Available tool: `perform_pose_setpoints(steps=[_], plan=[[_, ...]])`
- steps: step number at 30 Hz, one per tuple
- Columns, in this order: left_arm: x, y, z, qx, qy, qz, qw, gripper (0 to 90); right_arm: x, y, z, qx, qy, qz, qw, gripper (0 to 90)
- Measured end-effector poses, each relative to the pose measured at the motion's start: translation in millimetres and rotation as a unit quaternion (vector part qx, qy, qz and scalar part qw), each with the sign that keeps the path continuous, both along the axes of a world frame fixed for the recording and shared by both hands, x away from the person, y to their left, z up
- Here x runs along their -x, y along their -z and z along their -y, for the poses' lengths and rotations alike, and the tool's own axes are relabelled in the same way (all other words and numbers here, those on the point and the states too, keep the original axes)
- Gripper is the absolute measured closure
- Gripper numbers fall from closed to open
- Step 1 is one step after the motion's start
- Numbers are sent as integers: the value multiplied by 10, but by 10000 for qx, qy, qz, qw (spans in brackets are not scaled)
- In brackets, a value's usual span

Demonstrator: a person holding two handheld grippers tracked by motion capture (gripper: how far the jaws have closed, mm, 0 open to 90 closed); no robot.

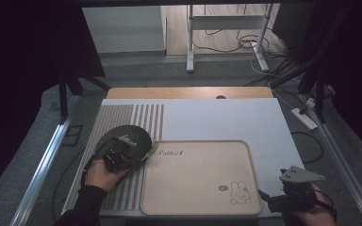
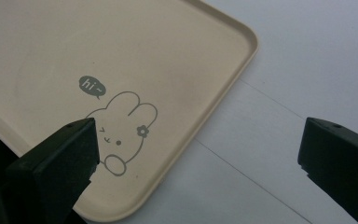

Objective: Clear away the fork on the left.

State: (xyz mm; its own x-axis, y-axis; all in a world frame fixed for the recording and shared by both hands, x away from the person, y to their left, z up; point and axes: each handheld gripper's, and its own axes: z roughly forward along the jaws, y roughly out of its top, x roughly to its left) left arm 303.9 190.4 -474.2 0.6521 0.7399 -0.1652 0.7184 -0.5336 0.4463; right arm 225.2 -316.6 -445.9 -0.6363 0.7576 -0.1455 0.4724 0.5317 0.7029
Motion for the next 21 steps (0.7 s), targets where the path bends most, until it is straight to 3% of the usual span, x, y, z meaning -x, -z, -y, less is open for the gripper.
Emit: perform_pose_setpoints(steps=[9,21], plan=[[40,15,245,40,84,-61,9999,863,-2,2,-4,14,-1,-16,10000,0],[-5,42,731,14,201,-105,9997,862,-7,7,-9,38,-10,-29,10000,0]])
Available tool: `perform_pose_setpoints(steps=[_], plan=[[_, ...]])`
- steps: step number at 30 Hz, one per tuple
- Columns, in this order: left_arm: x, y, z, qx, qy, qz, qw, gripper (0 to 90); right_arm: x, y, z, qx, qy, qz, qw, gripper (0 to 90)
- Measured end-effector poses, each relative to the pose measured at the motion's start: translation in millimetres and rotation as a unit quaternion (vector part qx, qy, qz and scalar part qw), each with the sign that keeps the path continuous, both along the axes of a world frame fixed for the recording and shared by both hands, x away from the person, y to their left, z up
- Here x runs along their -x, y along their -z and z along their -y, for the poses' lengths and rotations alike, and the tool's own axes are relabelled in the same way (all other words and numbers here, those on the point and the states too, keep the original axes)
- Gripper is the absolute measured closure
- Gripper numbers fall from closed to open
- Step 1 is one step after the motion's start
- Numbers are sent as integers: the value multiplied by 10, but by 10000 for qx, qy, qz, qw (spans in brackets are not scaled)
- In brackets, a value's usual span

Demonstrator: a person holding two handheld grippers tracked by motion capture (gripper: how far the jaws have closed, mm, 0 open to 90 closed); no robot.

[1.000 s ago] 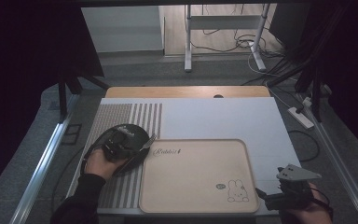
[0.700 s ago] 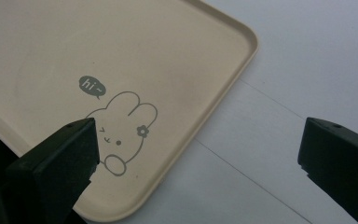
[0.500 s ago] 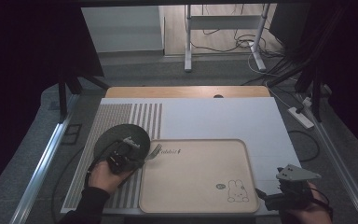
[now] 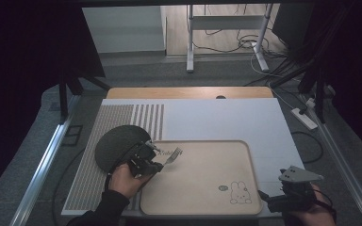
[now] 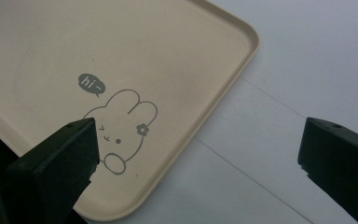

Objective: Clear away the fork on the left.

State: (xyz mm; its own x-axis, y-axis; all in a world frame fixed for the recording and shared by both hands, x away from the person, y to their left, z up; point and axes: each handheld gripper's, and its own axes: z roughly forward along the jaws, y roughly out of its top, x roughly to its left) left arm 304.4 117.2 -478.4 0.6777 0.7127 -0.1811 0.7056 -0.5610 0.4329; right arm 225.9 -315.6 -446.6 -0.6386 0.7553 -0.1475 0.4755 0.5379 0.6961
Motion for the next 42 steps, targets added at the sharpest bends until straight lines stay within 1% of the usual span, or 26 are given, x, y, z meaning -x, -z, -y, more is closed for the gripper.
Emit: perform_pose_setpoints(steps=[3,4,5,8,10,11,12,13,15,17,18,19,20,21,22,23,24,25,27,29,31,33,34,37,42], plan=[[-21,21,80,-30,9,-6,10000,862,0,0,-1,5,-6,1,10000,0],[-21,21,80,-30,9,-6,10000,862,0,1,-1,7,-7,1,10000,0],[-35,43,126,-76,9,-9,10000,862,-1,1,-2,8,-9,-2,10000,0],[-49,100,183,-182,-3,-50,9998,862,0,2,-3,12,-14,-3,10000,0],[-56,148,208,-302,24,-93,9995,862,1,1,-3,12,-17,-1,10000,0],[-56,148,208,-302,24,-93,9995,861,1,1,-3,12,-17,-1,10000,0],[-66,188,215,-319,19,-159,9994,861,1,2,-3,13,-18,3,10000,0],[-67,207,222,-341,27,-184,9992,861,1,2,-3,13,-20,4,10000,0],[-66,250,241,-413,103,-226,9988,858,2,2,-4,17,-28,6,10000,0],[-52,261,258,-475,232,-139,9985,839,2,2,-3,25,-39,11,10000,0],[-45,244,265,-548,236,-50,9982,815,3,2,-3,24,-41,10,10000,0],[-35,212,261,-511,241,79,9984,758,4,1,-3,38,-42,10,10000,0],[-23,173,254,-367,292,179,9987,744,4,1,-4,39,-44,10,10000,0],[-7,135,258,-283,336,283,9986,745,3,1,-4,39,-45,10,10000,0],[12,107,274,-250,395,356,9983,771,2,2,-5,35,-44,10,10000,0],[27,97,295,-155,533,345,9979,830,1,2,-6,52,-43,-1,10000,0],[38,106,320,-57,648,293,9974,873,1,3,-8,59,-43,-4,10000,0],[38,130,349,-78,678,219,9974,891,2,4,-9,55,-47,3,10000,0],[22,200,396,-182,714,83,9972,892,3,5,-11,58,-52,10,10000,0],[-18,263,401,-351,605,9,9976,892,4,5,-11,60,-55,11,10000,0],[-71,280,353,-316,502,-40,9982,893,4,5,-11,60,-64,9,10000,0],[-99,274,307,-498,380,47,9980,893,4,6,-12,66,-71,9,10000,0],[-113,274,275,-514,329,37,9981,893,4,7,-13,68,-74,5,9999,0],[-156,280,175,-455,146,-36,9989,893,5,6,-13,69,-82,5,9999,0],[-211,281,33,-515,-88,-62,9986,892,6,6,-14,74,-97,6,9999,0]])
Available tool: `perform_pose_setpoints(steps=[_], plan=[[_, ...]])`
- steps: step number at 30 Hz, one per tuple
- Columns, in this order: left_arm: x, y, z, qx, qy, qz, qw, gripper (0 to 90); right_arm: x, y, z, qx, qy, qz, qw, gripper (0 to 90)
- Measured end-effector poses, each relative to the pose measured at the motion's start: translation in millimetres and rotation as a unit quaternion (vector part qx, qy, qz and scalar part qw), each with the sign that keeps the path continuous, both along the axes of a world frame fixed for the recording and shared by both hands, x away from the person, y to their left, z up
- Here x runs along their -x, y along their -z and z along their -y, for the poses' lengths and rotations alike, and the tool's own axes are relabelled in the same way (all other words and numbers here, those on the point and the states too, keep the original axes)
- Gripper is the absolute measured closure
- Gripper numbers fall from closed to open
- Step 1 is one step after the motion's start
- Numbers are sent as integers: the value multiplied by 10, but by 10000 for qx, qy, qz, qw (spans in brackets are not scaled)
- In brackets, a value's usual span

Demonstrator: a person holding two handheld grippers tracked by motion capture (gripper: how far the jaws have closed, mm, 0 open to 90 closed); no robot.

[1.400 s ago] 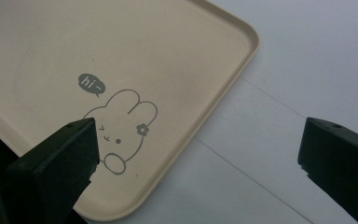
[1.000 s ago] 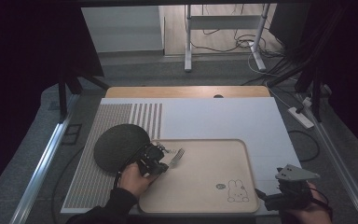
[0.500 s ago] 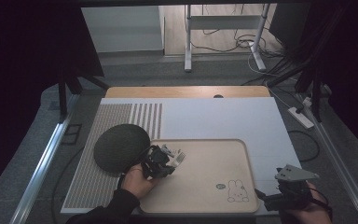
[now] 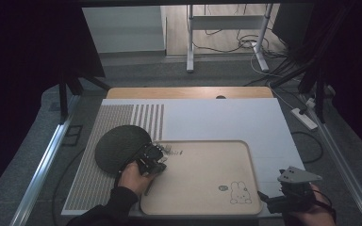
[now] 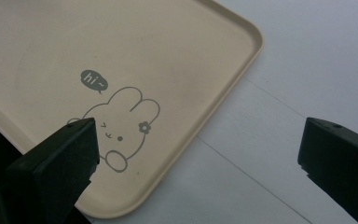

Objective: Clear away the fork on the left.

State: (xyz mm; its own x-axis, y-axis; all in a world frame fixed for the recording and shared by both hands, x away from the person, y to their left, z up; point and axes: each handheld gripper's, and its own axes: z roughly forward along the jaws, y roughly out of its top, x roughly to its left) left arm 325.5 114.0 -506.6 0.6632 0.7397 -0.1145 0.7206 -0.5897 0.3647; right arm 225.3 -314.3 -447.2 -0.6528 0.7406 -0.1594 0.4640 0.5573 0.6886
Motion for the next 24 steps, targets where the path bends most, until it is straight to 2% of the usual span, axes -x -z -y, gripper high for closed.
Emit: perform_pose_setpoints(steps=[5,7,10,12,15,20,21,24], plan=[[-37,10,-121,115,-183,-89,9997,892,1,1,-2,9,-3,-3,10000,0],[-60,21,-193,273,-264,-178,9991,891,1,1,-3,7,-4,-5,10000,0],[-69,25,-227,353,-308,-223,9987,875,0,1,-3,12,-8,-6,10000,0],[-70,29,-238,464,-272,-238,9983,829,1,-1,-3,27,-3,-5,10000,0],[-63,24,-227,482,-232,-213,9983,744,0,1,-3,12,-8,-5,10000,0],[-41,-35,-191,553,-207,-69,9982,616,0,1,-1,1,-7,-14,10000,0],[-35,-48,-188,561,-201,-22,9982,616,0,1,-1,1,-7,-14,10000,0],[-18,-91,-198,685,-214,101,9974,502,0,1,-1,2,-9,-14,10000,0]])
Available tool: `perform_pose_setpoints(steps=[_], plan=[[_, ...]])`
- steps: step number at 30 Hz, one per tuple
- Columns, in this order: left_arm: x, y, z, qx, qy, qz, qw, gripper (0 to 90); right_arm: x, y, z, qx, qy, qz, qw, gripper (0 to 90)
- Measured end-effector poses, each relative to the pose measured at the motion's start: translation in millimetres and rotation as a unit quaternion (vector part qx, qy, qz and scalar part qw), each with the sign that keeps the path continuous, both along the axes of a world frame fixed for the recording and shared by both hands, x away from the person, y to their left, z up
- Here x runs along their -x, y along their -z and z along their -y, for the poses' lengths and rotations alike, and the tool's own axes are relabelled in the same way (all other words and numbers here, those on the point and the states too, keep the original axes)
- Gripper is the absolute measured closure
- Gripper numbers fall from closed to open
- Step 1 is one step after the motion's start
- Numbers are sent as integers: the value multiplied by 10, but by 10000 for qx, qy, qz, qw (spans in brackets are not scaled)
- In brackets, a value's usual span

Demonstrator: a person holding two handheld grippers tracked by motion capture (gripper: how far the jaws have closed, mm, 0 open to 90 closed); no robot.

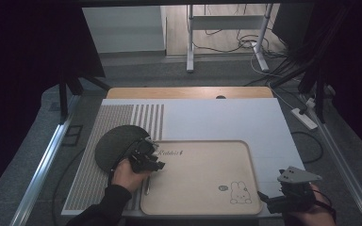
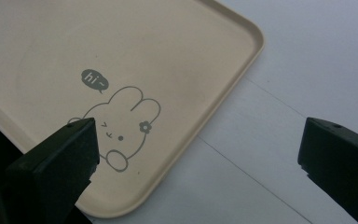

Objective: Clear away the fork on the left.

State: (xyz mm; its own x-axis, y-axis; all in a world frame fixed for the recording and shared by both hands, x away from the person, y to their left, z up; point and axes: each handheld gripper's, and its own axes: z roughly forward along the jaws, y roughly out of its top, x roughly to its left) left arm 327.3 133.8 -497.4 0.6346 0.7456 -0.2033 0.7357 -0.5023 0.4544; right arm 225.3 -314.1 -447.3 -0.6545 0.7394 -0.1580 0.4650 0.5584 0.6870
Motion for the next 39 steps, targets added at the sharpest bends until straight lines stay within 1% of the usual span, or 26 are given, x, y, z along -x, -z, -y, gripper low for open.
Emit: perform_pose_setpoints(steps=[1,2,3,4,5,6,7,9,10,11,13,15,16,17,19,20,22,23,26,30,32,35,37,39], plan=[[0,0,0,0,0,0,10000,473,-1,0,0,2,-3,1,10000,0],[2,-7,-7,40,7,-7,10000,473,-1,0,0,2,-3,1,10000,0],[5,-16,-18,114,39,-13,9999,411,0,1,-1,1,-1,4,10000,0],[6,-19,-23,120,42,-9,9999,378,-1,0,0,1,-5,0,10000,0],[6,-19,-23,120,42,-9,9999,357,-1,0,0,0,-5,0,10000,0],[4,-21,-30,145,63,-18,9999,357,-1,0,0,0,-5,0,10000,0],[3,-20,-34,180,67,-32,9998,290,0,0,1,-2,-4,-2,10000,0],[3,-24,-53,175,85,-18,9998,240,0,0,1,-3,-2,-3,10000,0],[4,-27,-61,209,73,-21,9998,217,0,0,1,-3,-4,-1,10000,0],[4,-27,-61,209,73,-21,9998,199,0,0,1,-4,-2,-1,10000,0],[5,-45,-96,328,61,-15,9994,177,-1,0,1,-4,-2,-2,10000,0],[8,-51,-107,321,75,-4,9995,162,-1,0,1,-4,-2,-2,10000,0],[12,-57,-120,299,90,18,9995,135,-1,0,2,-8,-2,-2,10000,0],[22,-69,-149,312,61,57,9995,126,-1,0,2,-8,-1,-3,10000,0],[24,-75,-166,341,49,69,9994,112,-1,0,2,-9,-2,-3,10000,0],[26,-81,-183,371,26,86,9993,82,-2,0,2,-8,-2,-1,10000,0],[32,-101,-226,470,3,140,9988,62,-2,0,1,-5,-4,-1,10000,0],[32,-101,-226,470,3,140,9988,49,-2,0,1,-5,-4,-1,10000,0],[37,-111,-263,598,-10,176,9981,37,-2,0,2,-7,-2,-2,10000,0],[45,-119,-305,782,-59,225,9967,9,-2,0,2,-10,-1,-6,10000,0],[49,-125,-328,825,-96,264,9962,0,-2,0,2,-12,1,-3,10000,0],[72,-146,-368,883,-164,485,9948,0,-2,0,3,-12,3,-2,10000,0],[87,-164,-393,958,-170,586,9935,0,-2,0,3,-13,2,-2,10000,0],[109,-180,-417,935,-201,718,9928,0,-3,-1,3,-16,5,-5,10000,0]])
